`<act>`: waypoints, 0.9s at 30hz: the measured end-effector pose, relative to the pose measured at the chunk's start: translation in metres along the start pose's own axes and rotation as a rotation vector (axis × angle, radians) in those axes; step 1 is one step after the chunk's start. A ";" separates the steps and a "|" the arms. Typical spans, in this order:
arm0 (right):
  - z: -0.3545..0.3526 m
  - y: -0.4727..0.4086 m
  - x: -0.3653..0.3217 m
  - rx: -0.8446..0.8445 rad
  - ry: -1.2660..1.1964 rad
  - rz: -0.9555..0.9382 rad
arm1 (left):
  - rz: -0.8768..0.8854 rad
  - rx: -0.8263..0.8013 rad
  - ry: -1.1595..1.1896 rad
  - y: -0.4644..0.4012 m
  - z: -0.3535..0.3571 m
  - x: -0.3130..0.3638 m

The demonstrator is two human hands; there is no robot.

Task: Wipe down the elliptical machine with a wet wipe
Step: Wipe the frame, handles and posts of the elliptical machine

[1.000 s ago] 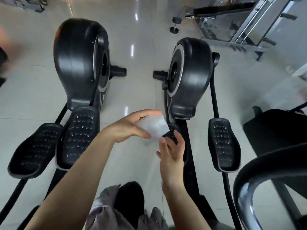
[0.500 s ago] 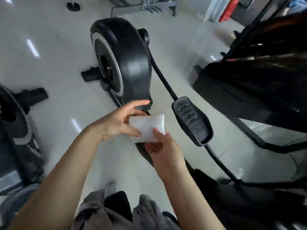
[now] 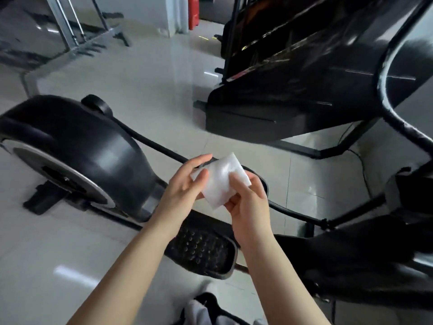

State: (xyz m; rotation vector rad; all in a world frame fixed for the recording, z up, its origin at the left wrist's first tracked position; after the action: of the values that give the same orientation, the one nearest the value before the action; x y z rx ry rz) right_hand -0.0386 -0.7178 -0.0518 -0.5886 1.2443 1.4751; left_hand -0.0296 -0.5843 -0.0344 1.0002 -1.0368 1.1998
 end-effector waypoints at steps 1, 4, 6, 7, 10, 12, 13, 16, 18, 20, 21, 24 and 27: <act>0.000 -0.011 -0.005 0.008 -0.017 -0.016 | 0.015 0.016 0.010 -0.012 0.001 0.006; 0.001 -0.036 -0.021 0.014 -0.070 -0.048 | 0.092 -0.035 -0.122 -0.046 0.011 0.021; -0.003 -0.047 -0.033 0.029 -0.099 -0.077 | 0.136 -0.105 -0.221 -0.065 0.020 0.022; -0.007 -0.051 -0.039 0.042 -0.111 -0.094 | 0.148 -0.148 -0.253 -0.073 0.026 0.020; -0.021 -0.061 -0.058 0.022 -0.162 -0.151 | 0.319 -0.291 -0.429 -0.100 0.052 0.016; -0.030 -0.065 -0.069 0.051 -0.161 -0.139 | 0.474 -0.444 -0.466 -0.121 0.076 0.022; -0.034 -0.066 -0.074 0.089 -0.164 -0.125 | 0.547 -0.530 -0.479 -0.131 0.088 0.026; -0.049 -0.053 -0.092 0.284 -0.198 -0.153 | 0.721 -0.772 -0.486 -0.156 0.121 0.038; -0.053 -0.036 -0.107 0.423 -0.211 -0.246 | 0.812 -0.930 -0.443 -0.163 0.143 0.045; -0.054 -0.017 -0.126 0.554 -0.247 -0.390 | 0.921 -1.055 -0.357 -0.164 0.166 0.057; -0.053 -0.006 -0.136 0.617 -0.284 -0.477 | 0.971 -1.125 -0.316 -0.163 0.177 0.063; -0.048 0.034 -0.160 0.821 -0.329 -0.737 | 1.093 -1.365 -0.232 -0.149 0.212 0.077; -0.044 0.084 -0.173 1.047 -0.298 -0.917 | 1.131 -1.523 -0.109 -0.125 0.239 0.094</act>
State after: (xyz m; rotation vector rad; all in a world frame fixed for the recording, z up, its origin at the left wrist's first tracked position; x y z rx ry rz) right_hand -0.0728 -0.8180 0.1144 -0.1386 1.0849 0.0571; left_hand 0.0816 -0.8072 0.1061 -0.8467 -2.1491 0.7133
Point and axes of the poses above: each hand's wrist, its own y-axis away from the middle knuckle, its own z-axis out of the palm, x = y × z, the point moved 5 cm from there along -y, towards the middle knuckle, and after that the axes turned 8 degrees about y, right-handed, at the moved point
